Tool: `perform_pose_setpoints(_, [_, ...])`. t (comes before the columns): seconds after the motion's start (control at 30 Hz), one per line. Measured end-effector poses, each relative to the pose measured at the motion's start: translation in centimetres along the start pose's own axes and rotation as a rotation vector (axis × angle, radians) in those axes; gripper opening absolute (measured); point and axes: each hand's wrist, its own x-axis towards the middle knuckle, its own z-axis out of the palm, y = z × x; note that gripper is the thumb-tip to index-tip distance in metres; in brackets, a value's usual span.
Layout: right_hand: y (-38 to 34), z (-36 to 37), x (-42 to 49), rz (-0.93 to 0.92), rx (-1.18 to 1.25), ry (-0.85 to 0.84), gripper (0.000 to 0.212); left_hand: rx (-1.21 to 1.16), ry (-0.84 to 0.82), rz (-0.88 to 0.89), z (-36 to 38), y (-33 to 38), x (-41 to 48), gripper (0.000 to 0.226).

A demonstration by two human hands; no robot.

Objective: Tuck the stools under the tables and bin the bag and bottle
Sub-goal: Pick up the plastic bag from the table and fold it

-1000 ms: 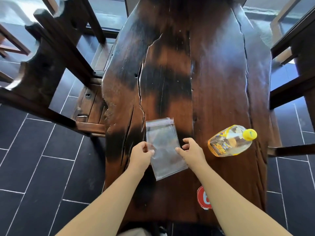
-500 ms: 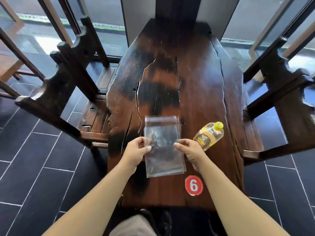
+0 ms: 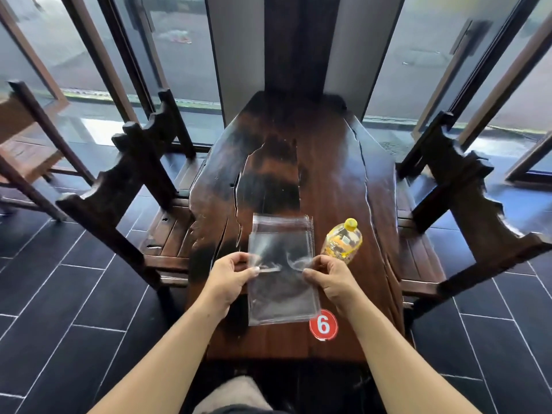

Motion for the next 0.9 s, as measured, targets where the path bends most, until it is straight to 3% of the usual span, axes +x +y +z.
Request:
perform_pose_setpoints(0.37, [0.9,-2.4,-5.2,-0.017,0.167,0.102,0.009,-0.021,-0.243,0.025,2.4,1.2,-1.5,0.022])
perform_pose_setpoints(0.53, [0.7,-3.1,-8.1,-0.039,0.224,0.300,0.022,0.029,-0.420,0.026,4.4,1.6,-0.3,0.014])
perform_pose_setpoints(0.67, [1.2,-3.4,-11.6,-0.014,0.253,0.437,0.019,0.041,-0.600,-0.002,6.3,1.7,-0.7,0.025])
perform_pose_setpoints(0.9, [3.4,-3.3,-19.9,0.056,0.273,0.706,0.014,0.140,-0.887,-0.036,10.9,0.3,-3.4,0.021])
